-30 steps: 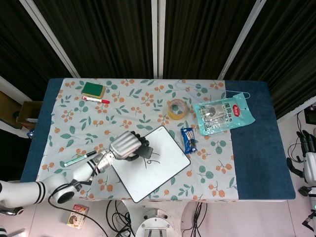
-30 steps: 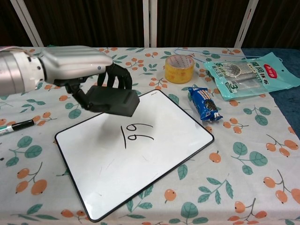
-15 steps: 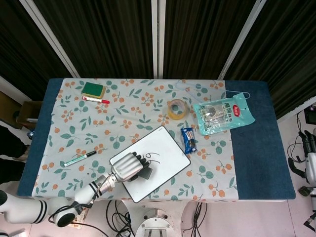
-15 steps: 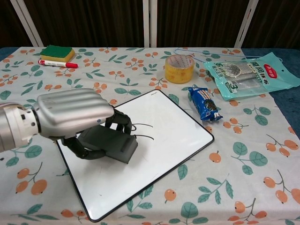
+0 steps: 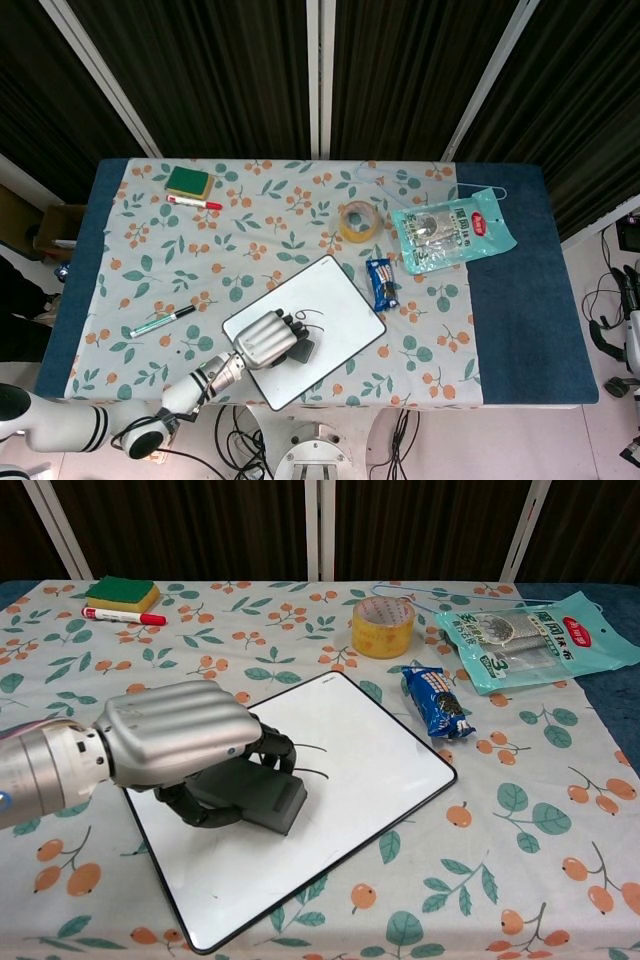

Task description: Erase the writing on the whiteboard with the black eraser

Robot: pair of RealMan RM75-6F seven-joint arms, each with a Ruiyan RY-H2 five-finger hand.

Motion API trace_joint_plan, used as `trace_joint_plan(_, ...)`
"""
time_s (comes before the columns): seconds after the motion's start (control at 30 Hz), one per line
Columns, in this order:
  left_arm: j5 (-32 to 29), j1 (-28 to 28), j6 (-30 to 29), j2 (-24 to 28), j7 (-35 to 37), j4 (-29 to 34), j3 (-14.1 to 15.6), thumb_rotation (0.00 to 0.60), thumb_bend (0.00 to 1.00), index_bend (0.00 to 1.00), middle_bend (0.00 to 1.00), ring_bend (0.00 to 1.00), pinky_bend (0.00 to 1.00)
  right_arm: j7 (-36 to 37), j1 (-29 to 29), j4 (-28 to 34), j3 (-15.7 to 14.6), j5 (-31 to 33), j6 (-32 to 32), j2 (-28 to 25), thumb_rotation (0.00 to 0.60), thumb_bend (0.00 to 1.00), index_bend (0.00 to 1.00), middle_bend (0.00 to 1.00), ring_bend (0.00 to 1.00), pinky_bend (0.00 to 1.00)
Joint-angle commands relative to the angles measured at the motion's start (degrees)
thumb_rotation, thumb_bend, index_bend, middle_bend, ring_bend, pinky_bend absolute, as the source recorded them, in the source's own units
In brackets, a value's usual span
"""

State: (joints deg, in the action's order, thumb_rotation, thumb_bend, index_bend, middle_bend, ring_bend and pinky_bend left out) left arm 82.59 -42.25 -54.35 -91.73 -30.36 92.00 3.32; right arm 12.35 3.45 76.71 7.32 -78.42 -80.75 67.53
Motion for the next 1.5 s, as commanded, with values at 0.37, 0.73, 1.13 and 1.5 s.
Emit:
trace_joint_plan(0.37, 0.6, 0.2, -0.8, -3.4, 0.5, -3.3, -2.0, 0.600, 0.41, 0.63, 0.66, 0.55, 0.62, 0.4, 0.1, -0.6, 0.2, 0.2, 0.2, 0.2, 0.600, 0.29, 0.00, 0.00, 0.00, 0.00)
trace_joint_plan(0.73, -0.9, -1.3, 1.4, -7.0, 1.0, -7.6, -4.2, 0.600, 0.41, 0.63, 0.66, 0.55, 0.62, 0.7, 0.1, -1.2, 0.4, 0.7, 0.6, 0.3, 0.600, 0.29, 0.00, 0.00, 0.00, 0.00)
trace_joint_plan(1.13, -2.1, -3.1, 2.3, -9.3, 1.2, -11.4, -6.9, 0.600, 0.41, 0.63, 0.66, 0.55, 0.62, 0.9, 0.1, -1.4, 0.5, 0.8, 0.8, 0.2, 0.600, 0.29, 0.00, 0.00, 0.00, 0.00)
trace_joint_plan(1.5, -5.6, -5.1, 4.1, -12.9, 2.4, -16.1, -9.9, 0.600, 0.41, 0.63, 0.66, 0.55, 0.62, 0.5, 0.2, -0.7, 0.8, 0.6, 0.4, -0.4, 0.600, 0.29, 0.00, 0.00, 0.00, 0.00)
